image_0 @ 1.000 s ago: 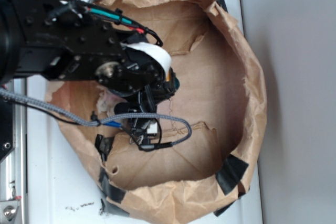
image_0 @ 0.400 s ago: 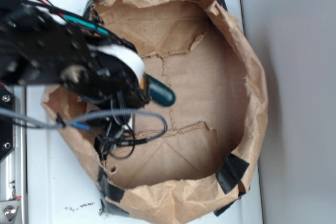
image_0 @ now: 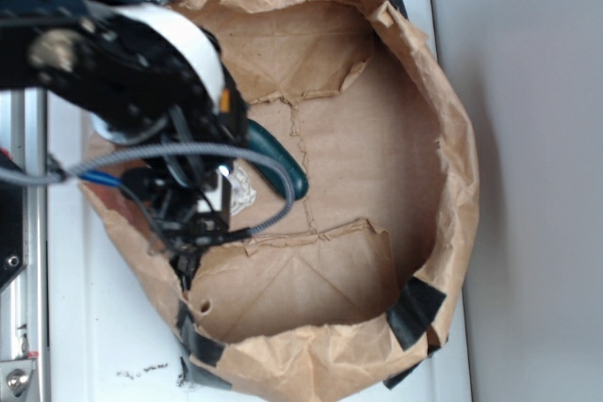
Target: Grab the white paper.
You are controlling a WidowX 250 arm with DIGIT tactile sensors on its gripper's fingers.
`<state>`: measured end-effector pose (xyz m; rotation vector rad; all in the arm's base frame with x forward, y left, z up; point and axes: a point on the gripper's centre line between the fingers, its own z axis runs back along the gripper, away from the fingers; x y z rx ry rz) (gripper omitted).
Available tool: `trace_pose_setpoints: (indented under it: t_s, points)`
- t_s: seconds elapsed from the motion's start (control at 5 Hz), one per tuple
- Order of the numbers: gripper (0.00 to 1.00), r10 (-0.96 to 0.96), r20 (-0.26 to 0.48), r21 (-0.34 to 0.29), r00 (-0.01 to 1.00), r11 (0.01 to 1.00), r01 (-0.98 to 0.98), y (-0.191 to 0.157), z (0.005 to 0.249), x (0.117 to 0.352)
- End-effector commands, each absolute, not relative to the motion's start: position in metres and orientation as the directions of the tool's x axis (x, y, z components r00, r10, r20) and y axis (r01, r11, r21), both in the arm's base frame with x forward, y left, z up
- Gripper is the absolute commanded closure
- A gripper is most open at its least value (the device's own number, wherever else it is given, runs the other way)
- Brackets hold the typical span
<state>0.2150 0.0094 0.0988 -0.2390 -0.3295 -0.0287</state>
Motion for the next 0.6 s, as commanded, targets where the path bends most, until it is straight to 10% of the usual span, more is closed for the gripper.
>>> trace_pose_setpoints:
  t_s: [0.0, 0.4]
  points:
    - [0.0, -0.005, 0.368, -0.216, 0.93, 0.972, 0.091, 0.016, 0.11, 0.214]
    - [0.0, -0.025, 0.305, -0.162, 0.952, 0.984, 0.078, 0.016, 0.076, 0.209]
